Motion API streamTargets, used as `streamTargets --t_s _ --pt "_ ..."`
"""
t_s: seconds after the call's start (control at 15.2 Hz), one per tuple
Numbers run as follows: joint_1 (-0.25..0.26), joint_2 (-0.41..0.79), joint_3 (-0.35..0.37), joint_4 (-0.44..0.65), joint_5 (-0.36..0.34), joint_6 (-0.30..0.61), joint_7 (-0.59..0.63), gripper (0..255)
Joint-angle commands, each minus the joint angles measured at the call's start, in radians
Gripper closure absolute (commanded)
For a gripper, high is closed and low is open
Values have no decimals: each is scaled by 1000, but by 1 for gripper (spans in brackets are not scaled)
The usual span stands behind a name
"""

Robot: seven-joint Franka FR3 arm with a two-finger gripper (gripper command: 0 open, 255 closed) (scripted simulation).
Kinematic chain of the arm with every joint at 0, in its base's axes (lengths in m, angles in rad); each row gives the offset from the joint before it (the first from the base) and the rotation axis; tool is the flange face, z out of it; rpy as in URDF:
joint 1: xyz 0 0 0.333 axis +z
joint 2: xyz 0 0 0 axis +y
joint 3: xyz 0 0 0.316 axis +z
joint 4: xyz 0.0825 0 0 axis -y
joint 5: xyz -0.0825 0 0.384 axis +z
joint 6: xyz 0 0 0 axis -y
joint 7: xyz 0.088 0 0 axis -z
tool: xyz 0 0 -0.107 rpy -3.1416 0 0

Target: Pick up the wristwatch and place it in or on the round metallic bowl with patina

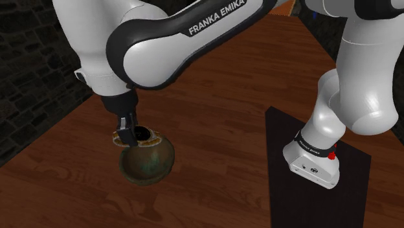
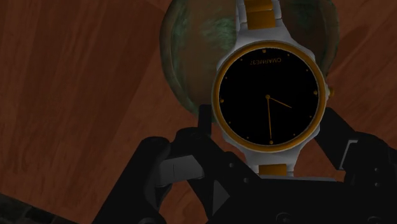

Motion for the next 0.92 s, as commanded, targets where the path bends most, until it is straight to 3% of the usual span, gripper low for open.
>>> streamTargets --t_s 0.0,0.86 --pt "0 10 -2 -14 -3 24 2 255" --pt "6 75 -12 -82 -27 155 16 255"
